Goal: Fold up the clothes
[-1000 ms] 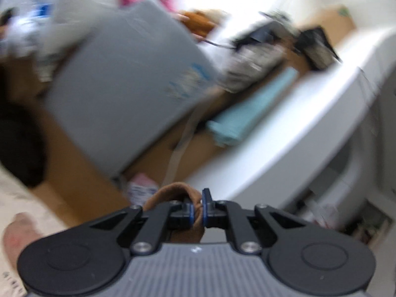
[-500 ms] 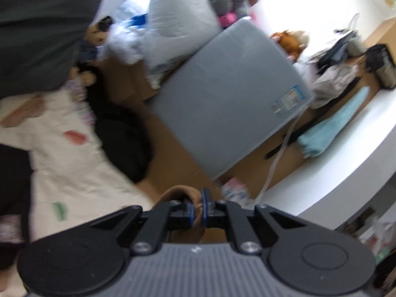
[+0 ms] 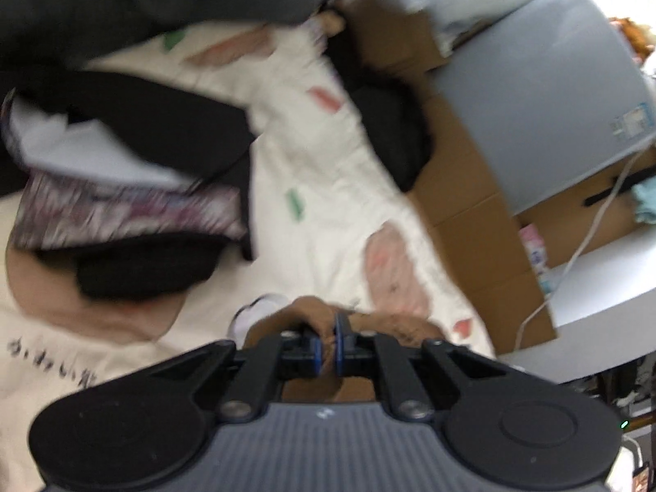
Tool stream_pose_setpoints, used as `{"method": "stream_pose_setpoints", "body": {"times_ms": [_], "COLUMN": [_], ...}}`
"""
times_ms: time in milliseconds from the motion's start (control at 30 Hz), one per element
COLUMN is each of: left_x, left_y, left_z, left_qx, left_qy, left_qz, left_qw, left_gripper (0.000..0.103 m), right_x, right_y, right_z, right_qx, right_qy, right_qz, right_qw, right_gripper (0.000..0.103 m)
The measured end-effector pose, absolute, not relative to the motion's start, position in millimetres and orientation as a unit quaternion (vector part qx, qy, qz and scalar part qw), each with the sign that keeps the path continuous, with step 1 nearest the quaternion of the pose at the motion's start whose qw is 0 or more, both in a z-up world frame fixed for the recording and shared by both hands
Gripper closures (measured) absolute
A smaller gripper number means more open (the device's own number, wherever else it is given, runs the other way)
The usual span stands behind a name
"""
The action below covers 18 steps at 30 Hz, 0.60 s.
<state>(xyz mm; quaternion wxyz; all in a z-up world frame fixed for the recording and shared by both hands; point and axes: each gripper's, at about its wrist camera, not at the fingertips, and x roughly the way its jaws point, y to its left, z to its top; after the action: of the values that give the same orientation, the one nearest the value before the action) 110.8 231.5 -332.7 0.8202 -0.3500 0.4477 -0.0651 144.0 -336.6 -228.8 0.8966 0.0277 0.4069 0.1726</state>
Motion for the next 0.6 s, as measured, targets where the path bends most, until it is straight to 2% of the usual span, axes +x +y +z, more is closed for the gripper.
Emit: {"method": "stream_pose_setpoints", "body": {"times_ms": [100, 333, 600], "left_x": [117.4, 128.8, 106.8], "left_y": [238.5, 248.2, 269.0], "left_z": [-352.0, -354.5, -373.1], "left_qx": [-0.348, -0.332, -0.325], "left_qy": [0.464, 0.473, 0.480], "left_qz": [-0.056, -0.061, -0.013], "left_qw": [0.813, 0.814, 0.815], "left_gripper": [0.097, 0.096, 0.097], "right_x": [162.3, 200.3, 254.5], "right_y": [-321.3, -287.8, -267.0], "right_z": [-237.5, -272.1, -319.4], "right_qx": [0.012, -0.015, -0.028], "right_qy": [0.425, 0.466, 0.493], "right_qz": [0.184, 0.218, 0.224], "right_qw": [0.886, 0.857, 0.840], "right_gripper": [0.026, 0.026, 0.026]}}
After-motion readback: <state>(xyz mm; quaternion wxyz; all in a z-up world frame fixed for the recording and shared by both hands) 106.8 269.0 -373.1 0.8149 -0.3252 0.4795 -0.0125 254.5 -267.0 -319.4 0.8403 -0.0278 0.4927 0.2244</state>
